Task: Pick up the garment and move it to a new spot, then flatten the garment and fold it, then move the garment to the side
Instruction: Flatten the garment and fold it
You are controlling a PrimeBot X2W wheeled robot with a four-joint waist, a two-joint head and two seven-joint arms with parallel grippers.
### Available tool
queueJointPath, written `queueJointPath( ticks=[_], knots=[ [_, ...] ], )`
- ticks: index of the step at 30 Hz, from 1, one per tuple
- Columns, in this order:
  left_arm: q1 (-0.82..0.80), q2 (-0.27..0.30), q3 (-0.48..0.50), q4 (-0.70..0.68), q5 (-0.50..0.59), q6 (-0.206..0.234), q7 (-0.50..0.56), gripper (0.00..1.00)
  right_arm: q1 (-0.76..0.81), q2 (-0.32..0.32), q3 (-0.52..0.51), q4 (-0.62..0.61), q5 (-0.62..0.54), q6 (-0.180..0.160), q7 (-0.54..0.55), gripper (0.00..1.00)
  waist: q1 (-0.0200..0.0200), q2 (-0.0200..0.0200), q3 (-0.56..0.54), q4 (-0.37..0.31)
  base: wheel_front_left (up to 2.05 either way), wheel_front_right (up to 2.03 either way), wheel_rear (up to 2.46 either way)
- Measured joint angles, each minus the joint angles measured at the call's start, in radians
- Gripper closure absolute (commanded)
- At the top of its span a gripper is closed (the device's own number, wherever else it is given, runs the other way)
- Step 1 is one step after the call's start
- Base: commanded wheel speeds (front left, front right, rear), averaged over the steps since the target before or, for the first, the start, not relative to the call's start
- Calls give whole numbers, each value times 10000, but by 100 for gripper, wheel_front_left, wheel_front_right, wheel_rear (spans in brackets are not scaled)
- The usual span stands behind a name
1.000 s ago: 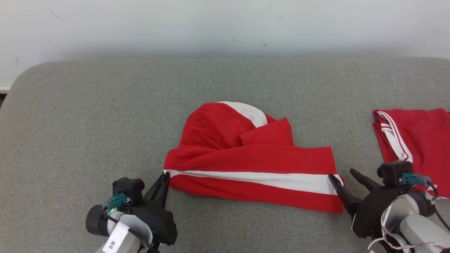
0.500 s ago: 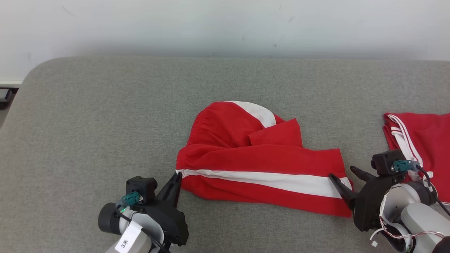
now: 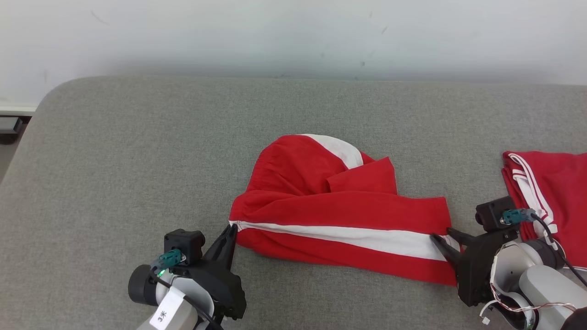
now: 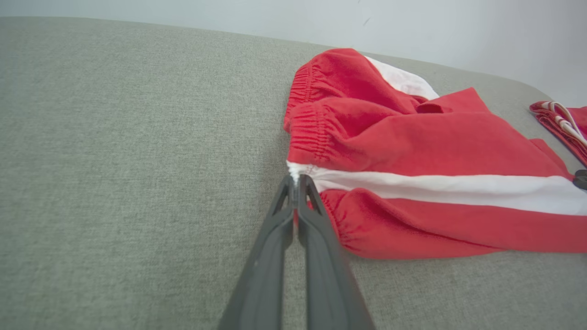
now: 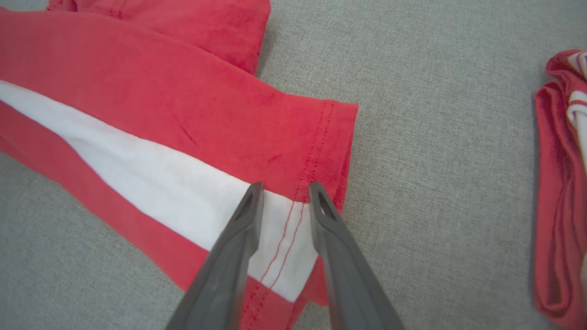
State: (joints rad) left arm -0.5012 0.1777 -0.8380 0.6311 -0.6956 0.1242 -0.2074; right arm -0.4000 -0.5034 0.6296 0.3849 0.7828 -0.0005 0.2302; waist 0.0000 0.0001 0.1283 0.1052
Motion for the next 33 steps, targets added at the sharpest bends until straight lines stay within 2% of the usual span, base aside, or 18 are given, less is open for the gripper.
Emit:
queueJointPath(
  ticks=[1, 15, 16, 17, 18, 20, 29, 33],
  knots=[
    [1, -2, 13, 2, 2, 0, 0, 100, 2, -10, 6, -17, 0, -8, 29, 0, 0, 0, -8, -10, 0, 0, 0],
    [37, 15, 123, 44, 69, 0, 0, 100, 245, -136, 151, -374, 136, -184, 617, 0, 0, 0, -182, -197, 0, 0, 0],
    [37, 0, 121, 42, 75, 0, 0, 100, 244, -136, 153, -405, 180, -184, 650, 19, 0, -1, -190, -196, 0, 0, 0],
    [36, -25, 117, 42, 75, 0, 0, 100, 244, -138, 159, -424, 178, -186, 708, 50, 0, 0, -197, -190, 0, 0, 0],
    [35, -59, 100, 40, 77, 0, 8, 100, 248, -150, 159, -441, 180, -211, 738, 56, 0, 0, -201, -179, 0, 0, 0],
    [35, -155, 65, 38, 90, 0, 44, 100, 248, -213, 169, -477, 180, -267, 802, 100, 0, 0, -209, -128, 0, 0, 0],
    [50, -157, 119, 54, 88, 0, 44, 100, 226, -339, 42, -744, 178, -267, 754, 100, 0, 0, -245, -15, 0, 0, 0],
    [69, 6, 280, 56, 88, 0, 36, 100, -133, -405, -537, -1026, 174, -307, 104, 100, 0, 0, -267, -52, 0, 0, 0]
  ],
)
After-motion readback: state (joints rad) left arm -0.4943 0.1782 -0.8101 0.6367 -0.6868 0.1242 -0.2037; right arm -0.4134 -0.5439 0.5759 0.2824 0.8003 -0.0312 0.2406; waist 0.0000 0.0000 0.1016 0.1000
